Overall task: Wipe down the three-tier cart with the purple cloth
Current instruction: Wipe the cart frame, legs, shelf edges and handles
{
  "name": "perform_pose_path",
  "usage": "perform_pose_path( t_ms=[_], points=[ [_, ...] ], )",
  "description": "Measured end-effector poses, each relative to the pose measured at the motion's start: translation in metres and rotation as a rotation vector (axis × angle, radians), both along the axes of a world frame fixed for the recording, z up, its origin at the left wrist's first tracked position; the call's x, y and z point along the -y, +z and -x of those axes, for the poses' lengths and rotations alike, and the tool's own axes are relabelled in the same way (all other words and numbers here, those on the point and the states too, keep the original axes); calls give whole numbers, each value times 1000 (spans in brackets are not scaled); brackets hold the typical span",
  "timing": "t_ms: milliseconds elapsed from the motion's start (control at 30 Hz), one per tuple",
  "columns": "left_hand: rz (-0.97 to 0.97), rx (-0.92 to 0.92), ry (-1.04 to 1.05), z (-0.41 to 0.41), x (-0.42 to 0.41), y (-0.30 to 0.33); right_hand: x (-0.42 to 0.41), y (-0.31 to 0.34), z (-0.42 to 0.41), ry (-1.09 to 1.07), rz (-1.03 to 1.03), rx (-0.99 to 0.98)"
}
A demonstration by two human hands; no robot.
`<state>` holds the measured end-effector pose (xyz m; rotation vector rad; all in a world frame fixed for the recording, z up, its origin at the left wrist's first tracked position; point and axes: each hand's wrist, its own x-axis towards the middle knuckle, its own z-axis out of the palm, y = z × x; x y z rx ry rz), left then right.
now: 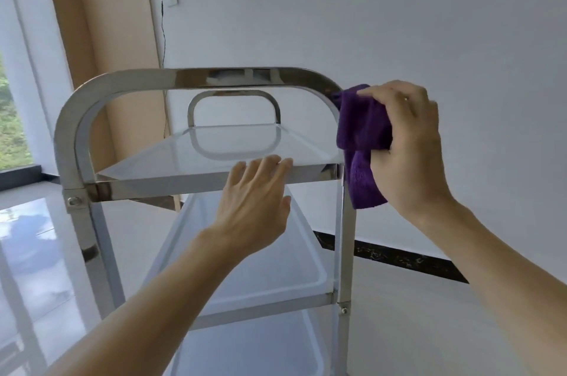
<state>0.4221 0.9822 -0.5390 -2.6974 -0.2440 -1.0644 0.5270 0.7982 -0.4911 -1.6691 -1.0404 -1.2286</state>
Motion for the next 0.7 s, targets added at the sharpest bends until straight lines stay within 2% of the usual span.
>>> perform_pose_path(
  t_ms=[100, 267, 433, 533, 700],
  points=[
    [-29, 17, 39, -3, 0, -9, -8, 18, -13, -3, -118, -60],
    [-10, 72, 23, -4, -2, -11, -47, 3, -23, 128, 88, -288],
    [8, 76, 25, -3, -3, -13, -56, -34, -32, 191, -139, -295],
    [21, 54, 34, -3, -1, -13, -57, -66, -35, 269, -170, -335],
    [25, 46, 40, -6, 3, -14, -50, -160, -29, 248, -101, -647]
  ],
)
